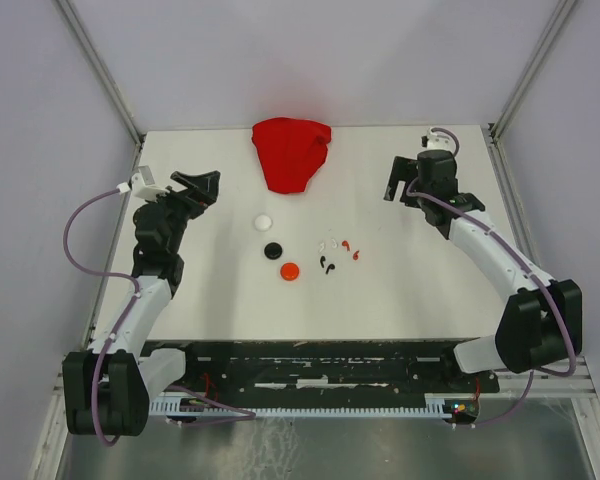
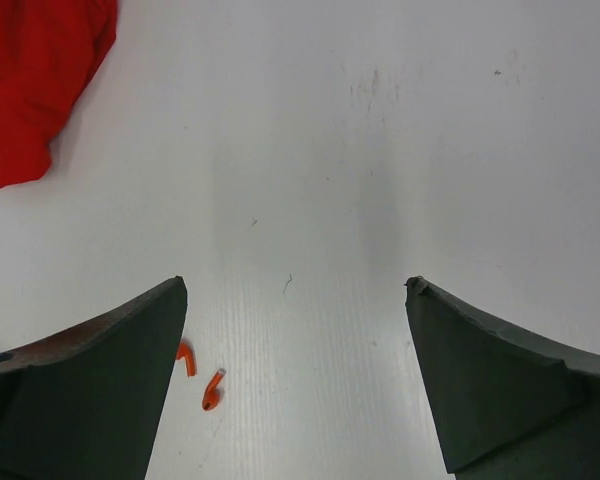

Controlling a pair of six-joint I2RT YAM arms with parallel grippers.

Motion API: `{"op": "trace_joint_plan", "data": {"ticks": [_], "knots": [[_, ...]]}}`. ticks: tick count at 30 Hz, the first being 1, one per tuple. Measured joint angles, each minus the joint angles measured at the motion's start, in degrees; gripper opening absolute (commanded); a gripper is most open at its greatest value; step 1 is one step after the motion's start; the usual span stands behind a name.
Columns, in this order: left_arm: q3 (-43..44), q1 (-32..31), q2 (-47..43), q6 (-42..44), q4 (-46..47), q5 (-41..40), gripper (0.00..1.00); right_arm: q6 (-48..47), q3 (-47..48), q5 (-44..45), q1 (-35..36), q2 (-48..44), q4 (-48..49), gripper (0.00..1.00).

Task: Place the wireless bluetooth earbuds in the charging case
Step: Pick up the charging case at the center of the board.

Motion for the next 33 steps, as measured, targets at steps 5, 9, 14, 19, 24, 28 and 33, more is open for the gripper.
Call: {"op": "trace_joint_plan", "data": {"ticks": [5,9,14,19,24,28,33], "knots": [[-0.7,0.0,-0.6,0.0,1.3,0.1,0.99,-2.4,-2.2,-0.7,0.0,-4.2,2.2,0.99],[-3.5,0.0,-1.9,-0.1,4.7,-0.9,0.99,-3.2,-2.5,-2.2,0.0,-5.8,3.8,0.99],[-3.4,0.0,-2.0,0.0,3.6,-1.8,0.99,-3.9,-2.5,-4.6,0.0,-5.8,3.5,0.99],[-1.6,0.0,-1.9,0.0,0.7,-1.8,0.99,-5.2,-2.5,-6.1,0.0,-5.8,3.6,0.99],[0.0,0.0,-0.7,1.2,-0.5,-0.7,0.98,-5.8,-2.5,-9.7,0.3,-5.6,3.7,0.99],[2.9,0.0,2.8,2.0,-3.1,2.2,0.95,-6.3,-2.2,-10.4,4.3,-3.2,4.4,0.99],[7.2,0.0,8.7,2.6,-6.3,6.8,0.9,-6.8,-0.2,-11.0,14.5,4.1,4.6,0.98]]}}
